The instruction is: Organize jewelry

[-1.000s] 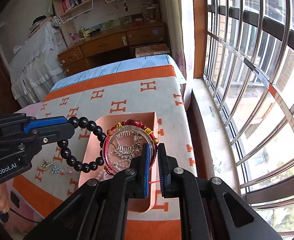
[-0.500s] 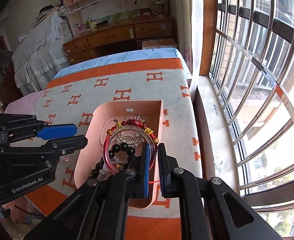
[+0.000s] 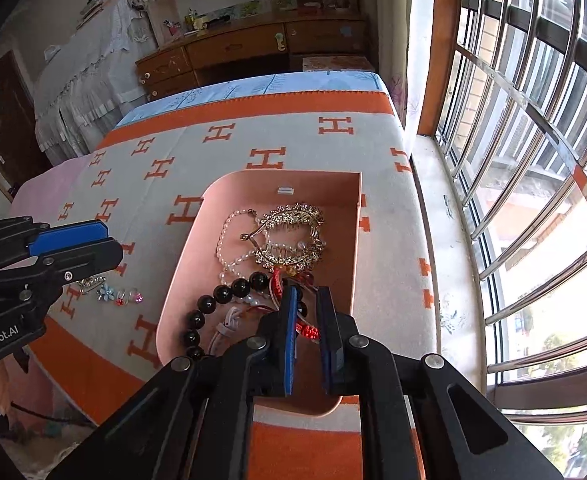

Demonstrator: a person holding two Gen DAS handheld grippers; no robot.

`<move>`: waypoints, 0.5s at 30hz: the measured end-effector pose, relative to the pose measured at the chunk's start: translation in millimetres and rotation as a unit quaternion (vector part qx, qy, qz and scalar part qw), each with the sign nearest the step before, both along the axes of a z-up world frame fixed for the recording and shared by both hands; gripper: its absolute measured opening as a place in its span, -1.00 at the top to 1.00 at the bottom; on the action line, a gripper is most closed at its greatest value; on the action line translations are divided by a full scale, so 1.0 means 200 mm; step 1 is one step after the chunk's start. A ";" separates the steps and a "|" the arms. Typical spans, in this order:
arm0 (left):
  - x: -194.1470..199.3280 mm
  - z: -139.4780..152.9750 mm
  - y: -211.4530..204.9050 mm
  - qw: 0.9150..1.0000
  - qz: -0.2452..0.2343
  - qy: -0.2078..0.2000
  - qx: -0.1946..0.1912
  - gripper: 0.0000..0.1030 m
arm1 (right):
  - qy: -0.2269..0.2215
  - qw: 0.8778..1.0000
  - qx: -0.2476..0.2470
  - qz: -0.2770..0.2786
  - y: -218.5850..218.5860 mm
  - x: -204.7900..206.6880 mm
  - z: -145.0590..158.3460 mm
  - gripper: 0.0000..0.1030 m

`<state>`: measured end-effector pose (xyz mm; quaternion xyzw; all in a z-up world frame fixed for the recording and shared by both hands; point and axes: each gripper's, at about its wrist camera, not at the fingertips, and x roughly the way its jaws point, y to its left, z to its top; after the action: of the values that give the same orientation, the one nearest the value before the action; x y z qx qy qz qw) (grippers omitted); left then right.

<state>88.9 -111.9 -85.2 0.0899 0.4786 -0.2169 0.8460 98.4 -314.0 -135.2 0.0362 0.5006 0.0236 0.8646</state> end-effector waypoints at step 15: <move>-0.09 -0.01 0.21 0.999 0.047 -0.008 -0.023 0.03 | -0.029 0.999 0.019 -0.011 0.12 -0.11 0.01 0.35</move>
<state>70.9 -70.4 -88.1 0.0494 0.4701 -0.1871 0.8612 75.9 -290.6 -132.6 0.0572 0.4741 0.0240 0.8783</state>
